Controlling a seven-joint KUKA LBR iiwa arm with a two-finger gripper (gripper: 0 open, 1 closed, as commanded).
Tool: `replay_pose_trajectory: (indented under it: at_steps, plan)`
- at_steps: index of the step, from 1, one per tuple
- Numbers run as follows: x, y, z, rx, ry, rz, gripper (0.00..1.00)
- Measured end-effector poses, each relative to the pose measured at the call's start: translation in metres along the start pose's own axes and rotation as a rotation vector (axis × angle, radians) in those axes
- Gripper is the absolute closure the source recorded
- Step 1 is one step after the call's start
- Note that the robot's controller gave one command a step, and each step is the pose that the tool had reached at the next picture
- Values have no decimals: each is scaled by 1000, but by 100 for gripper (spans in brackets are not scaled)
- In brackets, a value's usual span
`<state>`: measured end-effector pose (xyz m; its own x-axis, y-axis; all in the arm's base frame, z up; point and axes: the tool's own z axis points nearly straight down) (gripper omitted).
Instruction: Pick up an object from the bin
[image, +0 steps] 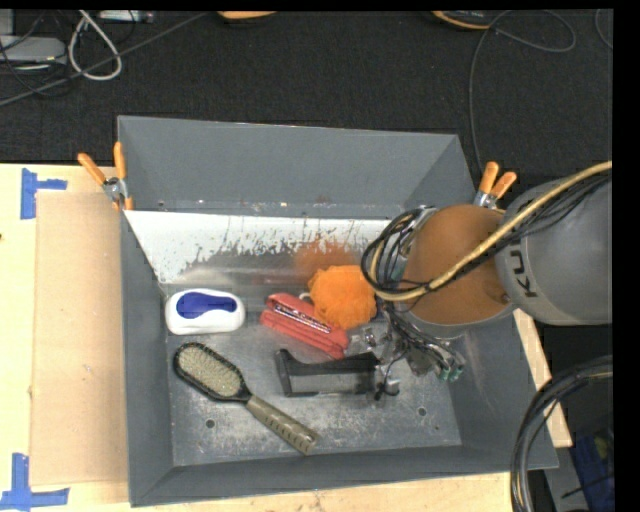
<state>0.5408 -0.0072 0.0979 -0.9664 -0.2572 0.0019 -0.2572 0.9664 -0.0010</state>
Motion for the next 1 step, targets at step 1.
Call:
replay_pose_trajectory:
  at_steps: [1]
  plan:
    - [2,14,-56,-3,3,-63,100]
